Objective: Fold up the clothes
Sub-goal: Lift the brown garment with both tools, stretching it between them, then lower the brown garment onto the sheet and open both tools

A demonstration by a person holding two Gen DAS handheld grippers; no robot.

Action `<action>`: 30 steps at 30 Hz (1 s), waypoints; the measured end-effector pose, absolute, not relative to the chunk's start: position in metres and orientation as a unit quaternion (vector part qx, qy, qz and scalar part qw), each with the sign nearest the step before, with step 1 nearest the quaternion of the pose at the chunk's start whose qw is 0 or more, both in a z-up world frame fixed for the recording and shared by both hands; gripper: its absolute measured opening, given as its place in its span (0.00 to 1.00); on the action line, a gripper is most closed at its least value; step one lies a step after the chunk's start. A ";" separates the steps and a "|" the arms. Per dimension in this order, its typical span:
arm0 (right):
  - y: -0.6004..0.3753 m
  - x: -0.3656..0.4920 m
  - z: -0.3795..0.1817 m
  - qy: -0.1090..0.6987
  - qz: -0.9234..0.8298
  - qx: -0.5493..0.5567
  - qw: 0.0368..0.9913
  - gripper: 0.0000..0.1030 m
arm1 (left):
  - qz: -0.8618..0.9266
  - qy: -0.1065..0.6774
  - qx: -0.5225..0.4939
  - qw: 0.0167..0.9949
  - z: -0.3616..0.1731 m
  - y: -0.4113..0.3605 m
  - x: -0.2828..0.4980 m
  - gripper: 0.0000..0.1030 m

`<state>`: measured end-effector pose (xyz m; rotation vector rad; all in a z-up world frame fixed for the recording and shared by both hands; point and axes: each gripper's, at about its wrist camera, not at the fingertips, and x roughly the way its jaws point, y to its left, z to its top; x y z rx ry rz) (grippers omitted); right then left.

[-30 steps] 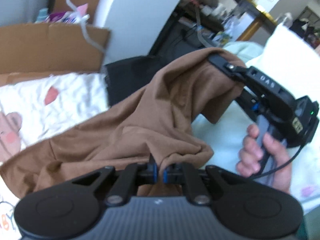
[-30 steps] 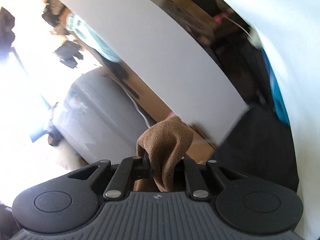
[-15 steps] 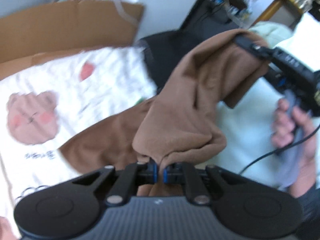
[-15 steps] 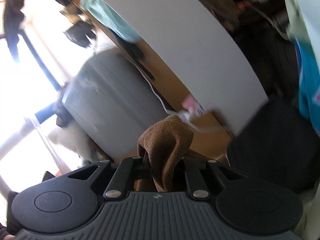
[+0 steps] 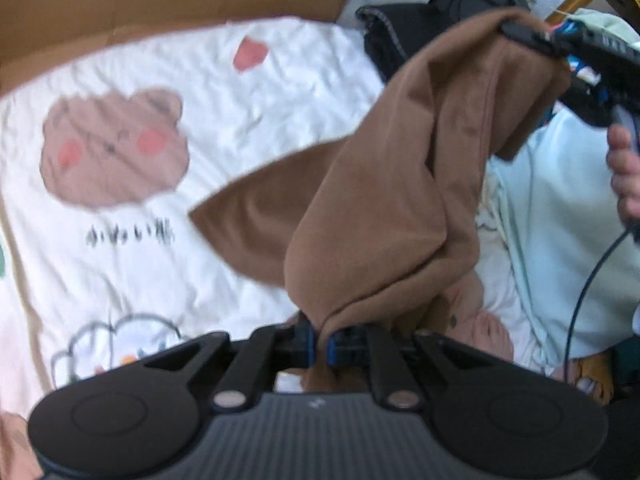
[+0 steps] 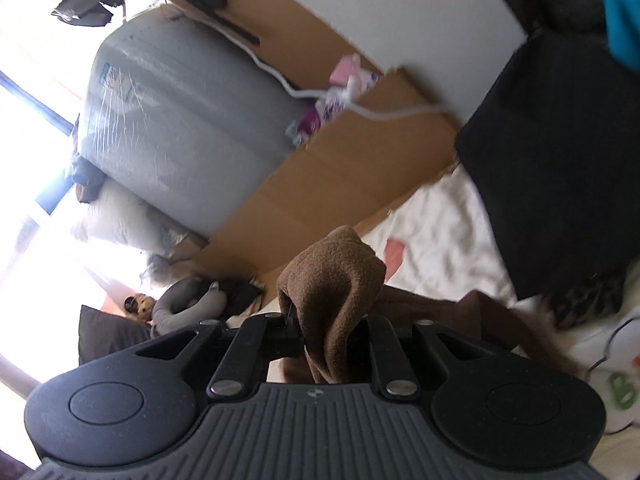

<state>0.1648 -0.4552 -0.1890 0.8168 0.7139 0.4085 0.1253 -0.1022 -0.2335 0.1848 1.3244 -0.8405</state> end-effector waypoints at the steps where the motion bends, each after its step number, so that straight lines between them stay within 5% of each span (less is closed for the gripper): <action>1: -0.448 0.168 -0.191 0.344 0.199 0.384 0.833 0.09 | -0.378 0.601 0.076 0.700 -0.241 -0.096 0.124 0.07; 8: -0.394 0.191 -0.220 0.417 0.226 0.343 0.811 0.09 | -0.395 0.626 0.039 0.672 -0.290 -0.065 0.117 0.11; 15: -0.348 0.196 -0.255 0.469 0.226 0.318 0.792 0.18 | -0.352 0.596 0.056 0.719 -0.276 -0.040 0.142 0.57; 19: -0.339 0.188 -0.267 0.483 0.231 0.316 0.783 0.53 | -0.345 0.573 0.037 0.742 -0.255 -0.029 0.161 0.60; 24: -0.339 0.181 -0.266 0.489 0.222 0.273 0.799 0.66 | -0.327 0.537 0.063 0.775 -0.238 -0.042 0.185 0.61; 30: -0.367 0.173 -0.268 0.475 0.200 0.288 0.807 0.66 | -0.307 0.514 0.058 0.799 -0.222 -0.080 0.243 0.61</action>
